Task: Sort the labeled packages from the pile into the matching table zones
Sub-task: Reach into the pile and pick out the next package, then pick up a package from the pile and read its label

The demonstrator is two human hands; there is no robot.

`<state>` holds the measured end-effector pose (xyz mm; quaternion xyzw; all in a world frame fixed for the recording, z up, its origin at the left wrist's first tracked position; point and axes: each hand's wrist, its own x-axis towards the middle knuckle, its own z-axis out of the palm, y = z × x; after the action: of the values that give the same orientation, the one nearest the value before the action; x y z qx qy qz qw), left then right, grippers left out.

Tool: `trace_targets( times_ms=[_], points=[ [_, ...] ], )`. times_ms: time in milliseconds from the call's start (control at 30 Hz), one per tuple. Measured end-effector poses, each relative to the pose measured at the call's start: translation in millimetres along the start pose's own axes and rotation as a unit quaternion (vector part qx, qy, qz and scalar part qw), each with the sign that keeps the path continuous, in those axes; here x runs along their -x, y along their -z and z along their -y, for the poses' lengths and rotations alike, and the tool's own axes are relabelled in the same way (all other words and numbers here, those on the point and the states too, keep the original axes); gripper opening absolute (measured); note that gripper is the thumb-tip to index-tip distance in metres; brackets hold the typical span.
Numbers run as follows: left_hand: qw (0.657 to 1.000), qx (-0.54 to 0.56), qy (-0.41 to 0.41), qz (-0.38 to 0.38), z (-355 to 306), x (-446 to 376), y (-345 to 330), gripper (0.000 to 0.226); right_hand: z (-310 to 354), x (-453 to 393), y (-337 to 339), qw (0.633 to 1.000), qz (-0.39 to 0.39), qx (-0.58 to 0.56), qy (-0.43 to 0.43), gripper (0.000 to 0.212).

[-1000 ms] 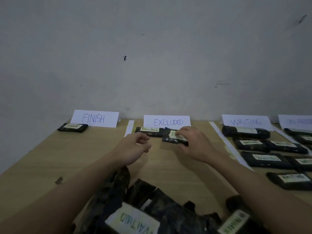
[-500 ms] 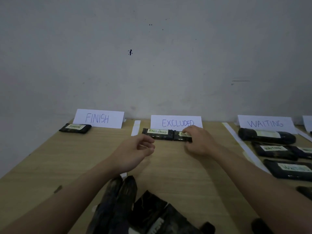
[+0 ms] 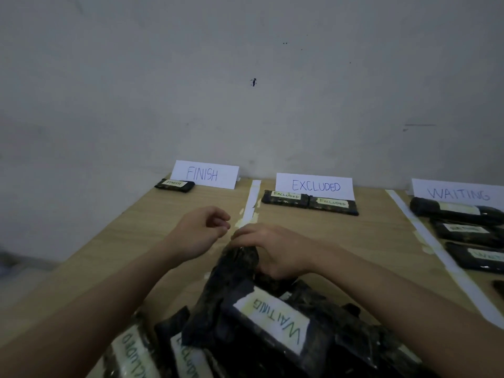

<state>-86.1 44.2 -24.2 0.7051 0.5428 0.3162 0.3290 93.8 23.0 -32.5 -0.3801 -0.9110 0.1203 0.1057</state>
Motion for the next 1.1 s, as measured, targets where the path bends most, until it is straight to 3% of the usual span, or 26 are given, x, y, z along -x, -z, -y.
trace_targets(
  times_ms=[200, 333, 433, 533, 633, 767, 933, 1033, 1100],
  points=[
    [0.999, -0.017, 0.023, 0.025, 11.7, 25.5, -0.8, 0.018, 4.3, -4.5, -5.3, 0.997, 0.056, 0.048, -0.001, 0.068],
    [0.997, -0.034, 0.004, 0.067, 3.3, 34.9, -2.0, 0.022, -0.4, 5.7, -4.1, 0.996, 0.037, 0.085, -0.004, 0.051],
    [0.989, -0.073, -0.026, 0.128, -7.3, 40.0, 0.8, 0.03, -2.0, 20.3, 9.9, 0.998, -0.026, 0.029, -0.038, 0.035],
    [0.975, -0.159, -0.09, 0.129, -16.9, 40.7, 3.1, 0.036, -3.6, 34.2, 28.4, 0.984, -0.138, -0.041, -0.101, 0.02],
    [0.978, -0.146, -0.118, 0.089, -27.6, 37.9, 2.9, 0.03, -5.6, 48.5, 46.0, 0.938, -0.246, -0.171, -0.173, 0.017],
    [0.992, 0.07, -0.092, 0.054, -49.6, 36.0, -5.6, 0.029, -11.3, 67.2, 61.9, 0.835, -0.366, -0.316, -0.263, 0.037],
    [0.971, 0.229, -0.054, 0.033, -78.4, 32.5, -25.3, 0.027, -22.0, 87.3, 72.0, 0.718, -0.42, -0.437, -0.342, 0.052],
    [0.964, 0.256, -0.047, 0.05, -93.2, 32.1, -37.3, 0.027, -22.1, 103.6, 79.5, 0.687, -0.411, -0.479, -0.36, 0.052],
    [0.965, 0.251, -0.045, 0.06, -101.7, 31.9, -45.7, 0.027, -22.7, 115.0, 81.5, 0.694, -0.412, -0.452, -0.379, 0.048]
  ],
)
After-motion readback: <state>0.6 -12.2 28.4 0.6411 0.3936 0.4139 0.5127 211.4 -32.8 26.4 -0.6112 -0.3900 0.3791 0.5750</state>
